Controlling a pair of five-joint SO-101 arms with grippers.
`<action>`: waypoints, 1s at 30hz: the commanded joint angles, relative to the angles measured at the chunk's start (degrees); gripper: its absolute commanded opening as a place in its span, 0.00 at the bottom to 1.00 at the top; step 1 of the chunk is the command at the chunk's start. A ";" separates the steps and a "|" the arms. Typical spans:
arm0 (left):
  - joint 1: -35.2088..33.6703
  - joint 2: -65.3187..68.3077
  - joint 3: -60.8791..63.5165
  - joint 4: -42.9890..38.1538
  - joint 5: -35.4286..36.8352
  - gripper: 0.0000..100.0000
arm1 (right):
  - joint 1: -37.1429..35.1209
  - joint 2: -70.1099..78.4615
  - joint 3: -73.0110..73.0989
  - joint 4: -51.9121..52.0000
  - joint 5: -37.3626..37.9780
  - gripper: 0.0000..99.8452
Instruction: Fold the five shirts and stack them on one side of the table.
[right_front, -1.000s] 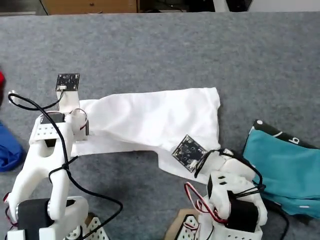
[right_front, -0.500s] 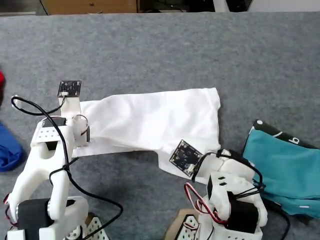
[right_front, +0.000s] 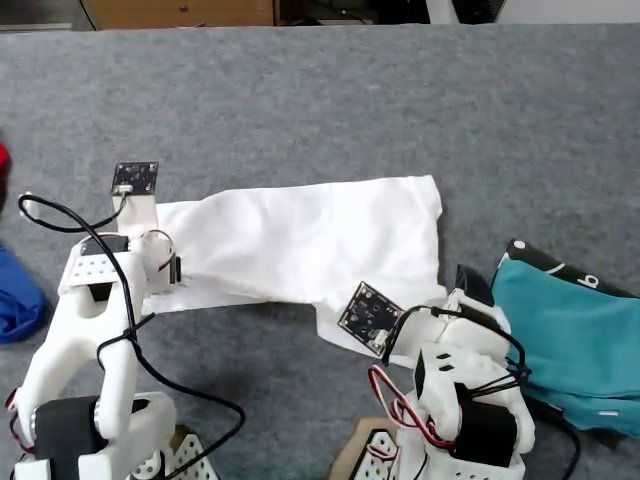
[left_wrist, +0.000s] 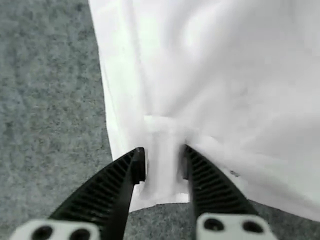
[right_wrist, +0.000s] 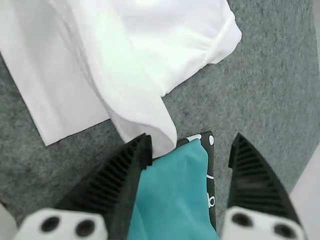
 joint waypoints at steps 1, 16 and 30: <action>-1.76 -0.84 -0.18 -0.18 -0.18 0.27 | 1.19 -0.40 1.36 3.69 0.79 0.26; -12.13 -0.84 -16.00 -0.09 6.33 0.15 | 3.56 0.22 -11.30 10.81 7.30 0.26; -2.73 2.77 -21.80 -0.62 16.88 0.03 | -5.05 26.24 -31.34 17.14 2.46 0.26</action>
